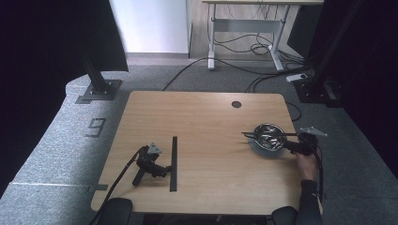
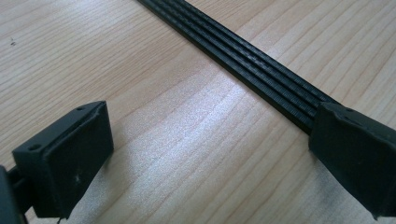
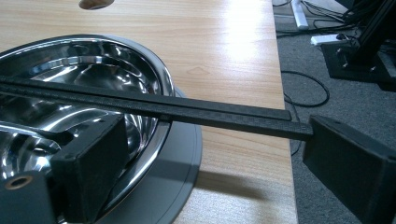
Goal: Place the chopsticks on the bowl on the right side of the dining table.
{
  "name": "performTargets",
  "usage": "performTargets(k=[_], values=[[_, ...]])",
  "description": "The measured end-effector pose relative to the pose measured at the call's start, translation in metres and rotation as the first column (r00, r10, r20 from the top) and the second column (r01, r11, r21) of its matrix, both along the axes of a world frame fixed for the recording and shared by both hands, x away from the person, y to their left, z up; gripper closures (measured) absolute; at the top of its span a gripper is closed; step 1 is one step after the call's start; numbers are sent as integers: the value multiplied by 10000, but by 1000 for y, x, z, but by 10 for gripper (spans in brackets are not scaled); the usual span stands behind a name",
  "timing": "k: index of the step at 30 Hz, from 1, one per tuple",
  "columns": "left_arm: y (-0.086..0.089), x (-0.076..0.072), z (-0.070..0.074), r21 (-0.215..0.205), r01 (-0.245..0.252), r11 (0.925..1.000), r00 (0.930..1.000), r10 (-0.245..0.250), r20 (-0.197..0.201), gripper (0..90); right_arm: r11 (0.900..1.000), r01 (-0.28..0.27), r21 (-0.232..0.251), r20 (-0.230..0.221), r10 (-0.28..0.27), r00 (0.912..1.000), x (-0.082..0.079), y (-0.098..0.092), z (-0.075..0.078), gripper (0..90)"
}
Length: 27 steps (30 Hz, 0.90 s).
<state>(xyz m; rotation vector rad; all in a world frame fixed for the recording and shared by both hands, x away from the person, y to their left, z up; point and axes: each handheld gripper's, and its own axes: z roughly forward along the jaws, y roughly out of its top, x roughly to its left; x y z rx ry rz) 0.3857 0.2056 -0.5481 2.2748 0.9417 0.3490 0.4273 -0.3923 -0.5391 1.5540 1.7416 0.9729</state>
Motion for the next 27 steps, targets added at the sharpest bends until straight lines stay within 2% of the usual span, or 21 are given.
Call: performTargets(k=[13, 18, 27], values=[[0, 0, 0, 3, 2, 10000, 10000, -2, -1, 0, 9998, -158, -134, -141, 156, 9998, 1, 5, -1, 86], [0, 0, 0, 5, 1, 10000, 10000, -1, 1, 0, 9996, 60, -273, -25, -61, 10000, -1, 4, 2, 97], [0, 0, 0, -3, 6, 10000, 10000, -6, -3, 0, 9992, 4, -398, -39, -5, 10000, -3, 6, 3, 123]])
